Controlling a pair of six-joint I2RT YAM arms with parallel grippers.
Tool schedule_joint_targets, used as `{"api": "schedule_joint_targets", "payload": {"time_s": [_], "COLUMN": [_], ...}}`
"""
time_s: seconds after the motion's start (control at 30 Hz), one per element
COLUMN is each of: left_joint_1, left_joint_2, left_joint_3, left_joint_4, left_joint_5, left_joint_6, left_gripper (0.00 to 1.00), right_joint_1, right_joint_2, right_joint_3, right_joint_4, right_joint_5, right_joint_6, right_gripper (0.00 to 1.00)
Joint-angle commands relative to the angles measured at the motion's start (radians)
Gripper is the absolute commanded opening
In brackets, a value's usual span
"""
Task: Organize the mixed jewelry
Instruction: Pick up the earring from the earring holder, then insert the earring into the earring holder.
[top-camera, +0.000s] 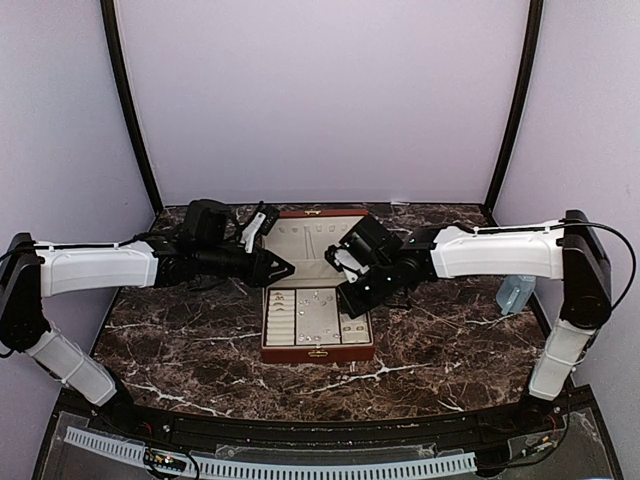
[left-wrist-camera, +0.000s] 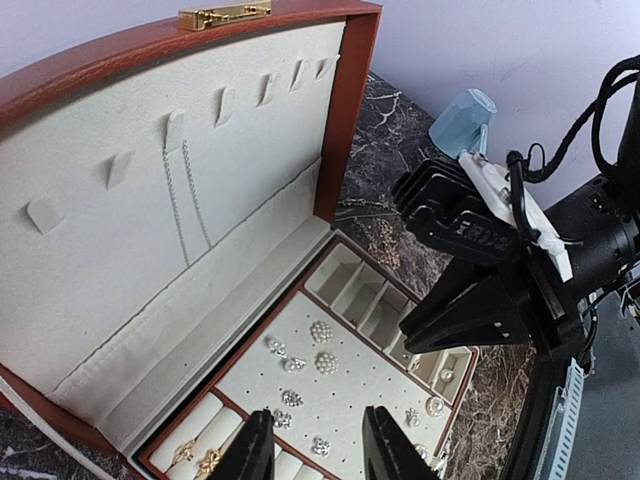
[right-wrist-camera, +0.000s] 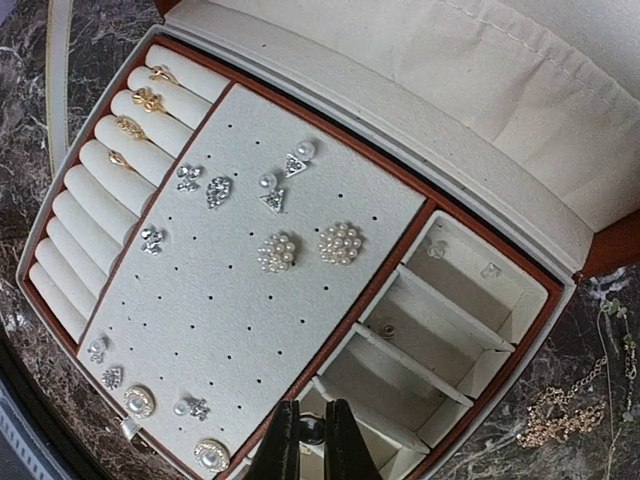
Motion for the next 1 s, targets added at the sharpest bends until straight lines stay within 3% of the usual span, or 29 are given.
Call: {"api": "schedule_joint_targets", "payload": {"time_s": [0.0,0.23,0.97], "left_joint_1": [0.004,0.004,0.004], "left_joint_2": [-0.027,-0.025,-0.026], "left_joint_3": [-0.014,-0.012,-0.014], "left_joint_4": [0.016,0.015,0.013], "left_joint_5": [0.011,0.012,0.008], "left_joint_6": [0.000,0.002,0.004], "left_gripper": [0.34,0.34,0.34], "right_joint_1": [-0.001,0.004,0.014], "right_joint_2": [-0.039,-0.018,0.047], "right_joint_3": [0.028,0.026,0.033], "right_joint_4": [0.020,0.072,0.116], "right_joint_5": [-0.061,-0.135,-0.133], "right_joint_6": [0.022,0.043,0.035], "right_gripper": [0.03,0.03,0.03]}}
